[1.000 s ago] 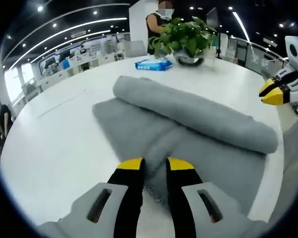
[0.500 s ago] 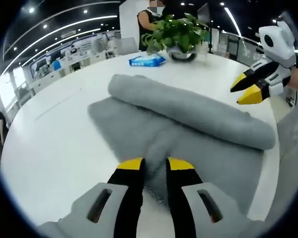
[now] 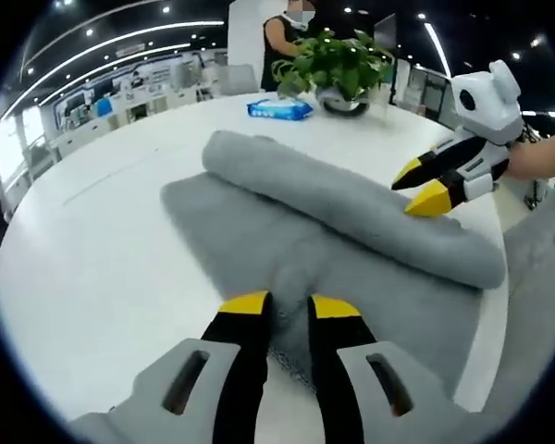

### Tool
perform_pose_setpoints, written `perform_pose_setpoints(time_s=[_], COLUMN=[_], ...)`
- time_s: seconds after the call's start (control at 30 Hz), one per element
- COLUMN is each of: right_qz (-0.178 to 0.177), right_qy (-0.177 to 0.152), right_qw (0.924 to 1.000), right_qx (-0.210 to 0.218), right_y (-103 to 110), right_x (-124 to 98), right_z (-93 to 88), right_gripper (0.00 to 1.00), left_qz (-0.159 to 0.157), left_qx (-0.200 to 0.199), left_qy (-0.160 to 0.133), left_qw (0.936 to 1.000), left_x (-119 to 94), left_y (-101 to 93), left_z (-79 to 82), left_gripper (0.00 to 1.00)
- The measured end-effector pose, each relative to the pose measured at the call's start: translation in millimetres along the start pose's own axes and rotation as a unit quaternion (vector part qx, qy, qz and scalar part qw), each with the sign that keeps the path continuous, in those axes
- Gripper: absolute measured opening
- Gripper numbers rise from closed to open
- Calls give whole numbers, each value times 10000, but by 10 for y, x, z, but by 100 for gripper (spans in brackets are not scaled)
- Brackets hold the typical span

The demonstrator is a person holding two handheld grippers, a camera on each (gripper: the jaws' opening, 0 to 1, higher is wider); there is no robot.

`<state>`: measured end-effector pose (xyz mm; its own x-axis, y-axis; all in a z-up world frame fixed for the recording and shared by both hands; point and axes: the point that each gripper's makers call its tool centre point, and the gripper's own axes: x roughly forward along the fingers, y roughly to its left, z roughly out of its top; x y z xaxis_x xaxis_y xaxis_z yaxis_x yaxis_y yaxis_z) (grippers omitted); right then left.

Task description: Open the folded towel by lifting each exposed corner and separating the folded layers until the towel lies flat within the target outline without major curled edges

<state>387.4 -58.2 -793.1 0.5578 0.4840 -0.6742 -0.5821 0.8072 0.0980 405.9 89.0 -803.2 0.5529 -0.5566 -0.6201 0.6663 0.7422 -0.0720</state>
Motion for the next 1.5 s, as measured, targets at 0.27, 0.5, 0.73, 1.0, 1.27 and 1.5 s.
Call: perform_pose_setpoints(time_s=[0.27, 0.5, 0.73, 1.0, 1.27, 1.5], right_qz=[72, -110, -355, -591, -699, -720], right_qy=[58, 128, 180, 84, 125, 185], right_qw=[9995, 9999, 9987, 9964, 9970, 9972], right_qx=[296, -8, -306, -605, -319, 58], right_y=[56, -5, -162, -317, -438, -536], right_x=[-6, -95, -173, -264, -343, -425], right_z=[-32, -81, -273, -384, -447, -513], right_gripper=[7, 3, 3, 2, 2, 2], left_qz=[166, 317, 421, 681, 948, 1125], left_qx=[-24, -26, -48, -127, -298, -380], left_qy=[-91, -82, -109, -143, -186, -90], left_qw=[9998, 9995, 9990, 9975, 9949, 9929], left_x=[-11, -33, -75, -175, -305, -403], left_y=[-5, -1, 16, 79, 199, 284], left_z=[-3, -12, -48, -108, -211, -279], left_gripper=[15, 15, 15, 15, 15, 15])
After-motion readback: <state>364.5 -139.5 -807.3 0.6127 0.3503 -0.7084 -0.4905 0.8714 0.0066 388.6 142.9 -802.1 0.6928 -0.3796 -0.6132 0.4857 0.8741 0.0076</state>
